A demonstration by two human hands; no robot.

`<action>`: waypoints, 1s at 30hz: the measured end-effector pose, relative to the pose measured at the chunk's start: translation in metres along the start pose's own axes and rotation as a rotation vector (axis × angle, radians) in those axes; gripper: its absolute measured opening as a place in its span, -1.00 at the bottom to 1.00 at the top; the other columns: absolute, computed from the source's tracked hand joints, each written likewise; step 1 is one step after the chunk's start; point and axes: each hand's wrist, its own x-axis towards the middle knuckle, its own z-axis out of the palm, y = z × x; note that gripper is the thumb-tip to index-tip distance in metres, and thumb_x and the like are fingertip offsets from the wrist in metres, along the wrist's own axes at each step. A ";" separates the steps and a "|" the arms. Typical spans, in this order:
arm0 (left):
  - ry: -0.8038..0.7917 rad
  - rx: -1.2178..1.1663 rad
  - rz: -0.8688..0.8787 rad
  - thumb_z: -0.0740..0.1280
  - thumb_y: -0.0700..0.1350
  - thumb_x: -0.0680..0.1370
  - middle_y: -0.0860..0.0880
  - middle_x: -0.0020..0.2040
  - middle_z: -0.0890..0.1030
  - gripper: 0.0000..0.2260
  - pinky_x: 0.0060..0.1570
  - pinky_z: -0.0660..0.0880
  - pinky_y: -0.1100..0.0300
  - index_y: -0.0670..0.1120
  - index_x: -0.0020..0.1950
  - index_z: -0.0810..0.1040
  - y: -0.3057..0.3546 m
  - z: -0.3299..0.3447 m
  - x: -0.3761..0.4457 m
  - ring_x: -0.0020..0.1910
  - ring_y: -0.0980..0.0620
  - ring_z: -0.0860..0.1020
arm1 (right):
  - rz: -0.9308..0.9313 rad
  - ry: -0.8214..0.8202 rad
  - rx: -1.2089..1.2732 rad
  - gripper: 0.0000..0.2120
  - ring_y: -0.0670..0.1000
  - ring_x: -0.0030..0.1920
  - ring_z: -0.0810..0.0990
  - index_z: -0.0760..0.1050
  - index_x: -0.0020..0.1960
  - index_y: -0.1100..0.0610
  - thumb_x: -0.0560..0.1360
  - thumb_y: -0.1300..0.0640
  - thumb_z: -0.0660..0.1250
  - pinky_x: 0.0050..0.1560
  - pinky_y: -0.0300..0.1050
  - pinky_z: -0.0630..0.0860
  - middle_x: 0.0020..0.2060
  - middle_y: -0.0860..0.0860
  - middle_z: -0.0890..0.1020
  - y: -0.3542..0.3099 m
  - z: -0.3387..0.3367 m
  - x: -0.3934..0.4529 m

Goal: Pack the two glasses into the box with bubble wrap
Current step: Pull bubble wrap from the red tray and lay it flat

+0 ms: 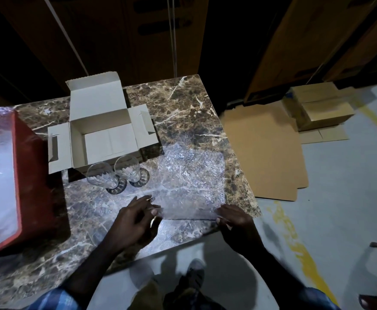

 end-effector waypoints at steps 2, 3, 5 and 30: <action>-0.022 -0.013 -0.005 0.28 0.15 0.52 0.36 0.05 0.57 -0.77 0.49 0.06 0.32 0.08 -0.03 0.66 0.003 0.000 0.000 0.24 0.58 0.36 | 0.083 -0.019 0.055 -0.89 0.05 -0.05 0.67 0.69 -0.10 0.23 0.40 0.35 0.45 0.04 -0.30 0.52 -0.11 0.09 0.72 0.002 -0.002 0.002; -0.038 -0.025 -0.034 0.29 0.09 0.53 0.34 0.06 0.55 -0.73 0.50 0.03 0.26 -0.04 0.01 0.67 0.003 0.000 0.000 0.19 0.67 0.30 | 0.144 -0.048 0.096 -0.90 0.04 -0.12 0.69 0.70 -0.12 0.22 0.37 0.33 0.48 -0.05 -0.26 0.56 -0.14 0.09 0.73 0.002 -0.003 0.003; -0.047 -0.041 -0.077 0.34 0.02 0.55 0.31 -0.04 0.60 -0.80 0.42 0.27 0.18 -0.08 -0.03 0.67 0.002 -0.001 -0.001 0.05 0.65 0.40 | 0.372 -0.093 0.283 -0.95 0.01 -0.29 0.65 0.69 -0.22 0.19 0.36 0.21 0.47 -0.25 -0.09 0.52 -0.28 0.05 0.71 -0.002 -0.006 0.008; 0.436 0.185 -0.259 0.18 0.00 0.68 -0.31 -0.27 0.61 -0.76 -0.31 0.29 0.08 -0.17 0.15 0.47 0.010 0.057 0.061 -0.26 -0.35 0.59 | 0.663 -0.148 0.049 -0.75 0.05 -0.40 0.45 0.46 -0.08 0.19 0.66 0.03 0.22 -0.34 -0.05 0.18 -0.41 0.01 0.48 -0.004 0.019 0.104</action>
